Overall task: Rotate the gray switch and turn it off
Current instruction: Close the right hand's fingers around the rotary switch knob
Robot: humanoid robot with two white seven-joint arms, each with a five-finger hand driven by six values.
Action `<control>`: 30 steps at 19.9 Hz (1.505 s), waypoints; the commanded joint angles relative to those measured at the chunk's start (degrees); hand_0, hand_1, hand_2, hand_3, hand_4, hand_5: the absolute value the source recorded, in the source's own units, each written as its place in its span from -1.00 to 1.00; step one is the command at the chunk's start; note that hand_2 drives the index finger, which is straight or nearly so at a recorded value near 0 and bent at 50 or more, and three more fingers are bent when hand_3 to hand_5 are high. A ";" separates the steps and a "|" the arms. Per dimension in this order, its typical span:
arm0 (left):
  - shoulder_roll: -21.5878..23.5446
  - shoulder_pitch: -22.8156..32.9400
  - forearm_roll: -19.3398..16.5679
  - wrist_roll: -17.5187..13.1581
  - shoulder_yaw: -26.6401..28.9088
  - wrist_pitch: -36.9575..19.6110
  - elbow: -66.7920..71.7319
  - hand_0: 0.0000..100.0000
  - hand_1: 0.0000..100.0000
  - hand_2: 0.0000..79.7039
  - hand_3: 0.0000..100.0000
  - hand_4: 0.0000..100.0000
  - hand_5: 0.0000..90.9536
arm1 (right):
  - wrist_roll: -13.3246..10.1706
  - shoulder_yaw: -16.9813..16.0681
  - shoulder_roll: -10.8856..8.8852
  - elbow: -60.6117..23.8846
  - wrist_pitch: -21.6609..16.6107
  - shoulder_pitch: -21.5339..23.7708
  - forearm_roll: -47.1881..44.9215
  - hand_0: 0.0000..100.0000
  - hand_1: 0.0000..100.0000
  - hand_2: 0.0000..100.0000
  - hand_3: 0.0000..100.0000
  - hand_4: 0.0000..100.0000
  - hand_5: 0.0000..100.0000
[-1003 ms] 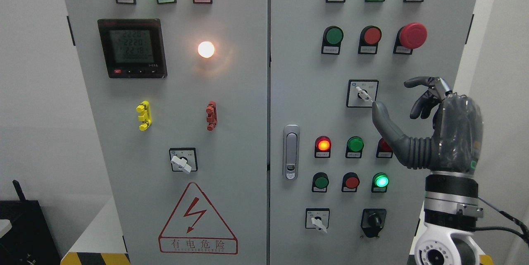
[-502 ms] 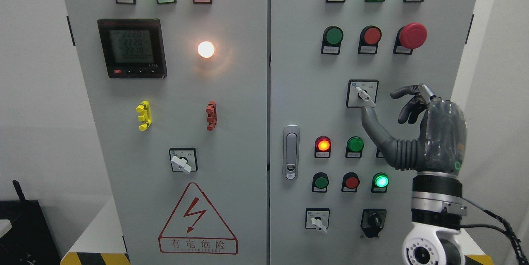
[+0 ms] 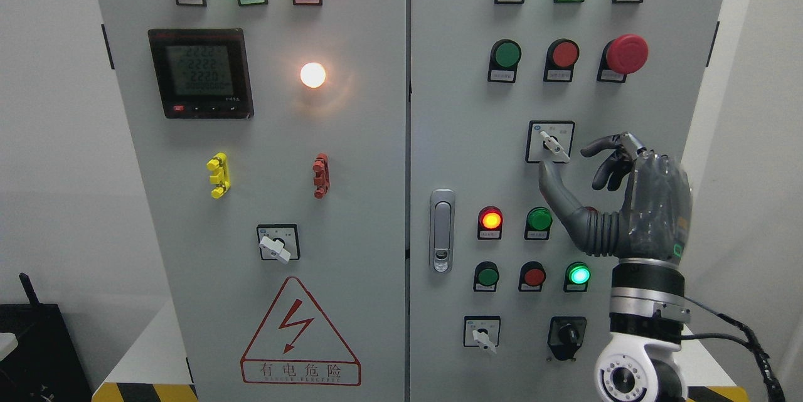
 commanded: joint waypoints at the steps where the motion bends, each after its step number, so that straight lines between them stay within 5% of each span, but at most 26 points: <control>1: 0.00 -0.53 1.14 -0.02 0.44 0.08 -1.49 -0.76 -0.22 -1.00 -1.00 -1.00 -1.00 | -0.29 -0.20 0.07 1.73 0.21 -0.44 0.00 -0.85 -0.14 0.09 0.79 0.85 1.00; 30: 0.00 -0.53 1.14 -0.02 0.44 -0.01 -1.49 -0.76 -0.22 -1.00 -1.00 -1.00 -1.00 | -0.20 0.33 -0.02 4.28 2.85 -3.25 0.17 -0.76 -0.12 0.13 0.78 0.85 1.00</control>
